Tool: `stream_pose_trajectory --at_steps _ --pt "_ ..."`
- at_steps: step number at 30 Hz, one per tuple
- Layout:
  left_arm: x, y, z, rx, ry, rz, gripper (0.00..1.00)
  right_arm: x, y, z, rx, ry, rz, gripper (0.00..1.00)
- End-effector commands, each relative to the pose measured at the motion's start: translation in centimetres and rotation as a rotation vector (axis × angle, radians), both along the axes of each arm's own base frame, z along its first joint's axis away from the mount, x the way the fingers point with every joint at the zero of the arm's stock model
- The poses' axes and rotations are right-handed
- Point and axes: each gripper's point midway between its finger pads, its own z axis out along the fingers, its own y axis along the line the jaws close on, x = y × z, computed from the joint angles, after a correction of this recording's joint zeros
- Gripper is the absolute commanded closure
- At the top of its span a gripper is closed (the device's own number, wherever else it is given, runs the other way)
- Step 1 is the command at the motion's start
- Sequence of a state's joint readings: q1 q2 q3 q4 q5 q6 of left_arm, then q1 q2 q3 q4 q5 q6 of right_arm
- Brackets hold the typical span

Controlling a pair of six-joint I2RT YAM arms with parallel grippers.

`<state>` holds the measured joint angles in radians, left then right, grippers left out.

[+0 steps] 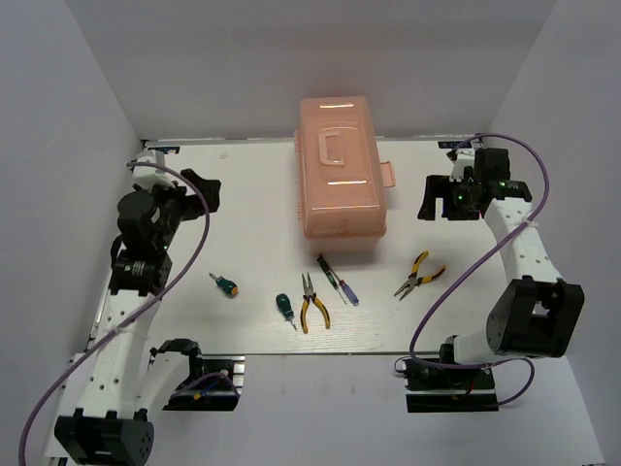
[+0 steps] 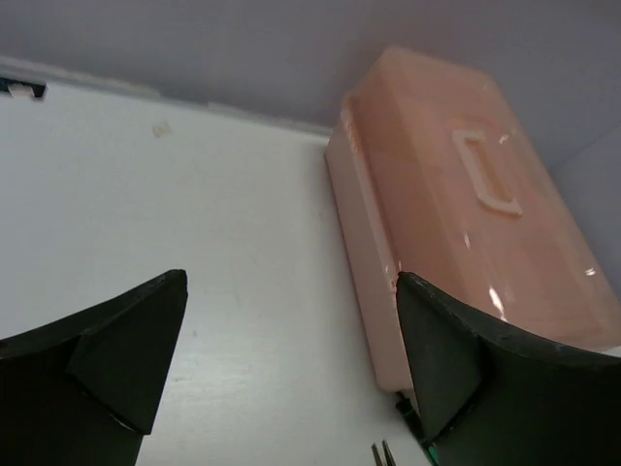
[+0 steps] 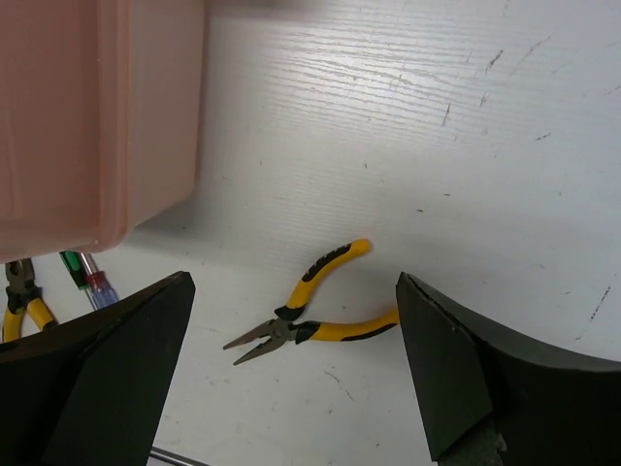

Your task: Sort the tools into containers

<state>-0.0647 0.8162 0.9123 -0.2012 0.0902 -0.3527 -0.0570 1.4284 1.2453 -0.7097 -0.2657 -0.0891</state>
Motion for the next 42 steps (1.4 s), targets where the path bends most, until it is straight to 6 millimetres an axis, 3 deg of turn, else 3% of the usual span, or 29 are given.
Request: stream_pose_trajectory --at_steps 1,9,11,12,13,14,15,16,17,19,20,21,22,23,24,26,27,29,32,38,42 --pt "0.5 -1.3 -5.2 -0.024 0.176 -0.069 0.01 -0.1 0.3 1.2 0.007 -0.051 0.035 0.1" --pt "1.5 -3.2 -6.3 -0.049 0.209 -0.172 0.01 1.3 0.7 2.8 0.02 -0.132 0.069 0.1" --pt "1.7 -3.7 -7.2 -0.054 0.23 -0.197 0.03 1.5 1.7 3.5 0.041 -0.167 0.165 0.1" --pt "2.1 -3.9 -7.5 -0.056 0.234 -0.209 0.1 1.7 2.1 4.1 0.018 -0.223 0.262 0.18" --pt "2.3 -4.1 -7.6 -0.059 0.236 -0.224 0.37 2.4 3.4 4.9 0.069 -0.267 0.325 0.66" --pt "2.7 -4.3 -7.6 -0.06 0.235 -0.234 0.61 4.4 4.0 7.4 0.085 -0.369 0.333 0.94" --pt "3.5 -4.4 -8.2 -0.062 0.261 -0.233 0.89 5.1 4.9 8.4 0.133 -0.388 0.334 1.0" --pt "3.6 -5.2 -8.5 -0.066 0.283 -0.269 1.0 6.7 6.4 9.7 0.214 -0.41 0.382 1.0" --pt "3.9 -5.8 -8.2 -0.056 0.279 -0.3 1.0 7.9 7.2 12.7 0.27 -0.445 0.364 1.0" --pt "4.2 -6.5 -9.0 -0.065 0.308 -0.336 1.0 9.5 9.2 14.9 0.339 -0.463 0.403 1.0" --pt "4.7 -7.1 -9.3 -0.074 0.319 -0.372 0.77 10.3 11.0 15.8 0.362 -0.476 0.424 0.92" --pt "5.0 -7.3 -9.2 -0.077 0.313 -0.387 0.59 10.7 12.4 16.2 0.397 -0.472 0.425 0.75" --pt "5.1 -7.7 -8.9 -0.081 0.312 -0.408 0.32 11.2 14.2 16.7 0.412 -0.487 0.455 0.58" --pt "5.3 -7.8 -9.6 -0.086 0.333 -0.418 0.24 11.2 15.5 17.3 0.433 -0.49 0.463 0.25" --pt "5.4 -8.0 -8.9 -0.094 0.314 -0.429 0.2 11.7 16.2 16.8 0.463 -0.461 0.451 0.2" --pt "5.5 -8.7 -8.7 -0.109 0.304 -0.467 0.12 12.4 18.5 17.9 0.525 -0.467 0.452 0.14" --pt "5.9 -8.9 -8.5 -0.122 0.29 -0.479 0.12 13.2 19.8 17.6 0.593 -0.423 0.425 0.14" --pt "5.7 -9.6 -8.4 -0.144 0.284 -0.524 0.11 12.9 22.5 17.8 0.635 -0.401 0.451 0.13" --pt "5.8 -10.3 -8.2 -0.173 0.274 -0.568 0.11 13.3 26.0 17.1 0.625 -0.393 0.431 0.19" --pt "6.0 -10.5 -8.0 -0.173 0.267 -0.579 0.11 14.2 29.0 14.6 0.517 -0.392 0.35 0.26" --pt "6.0 -10.5 -8.0 -0.173 0.267 -0.579 0.11 14.7 29.1 12.9 0.446 -0.382 0.285 0.3"
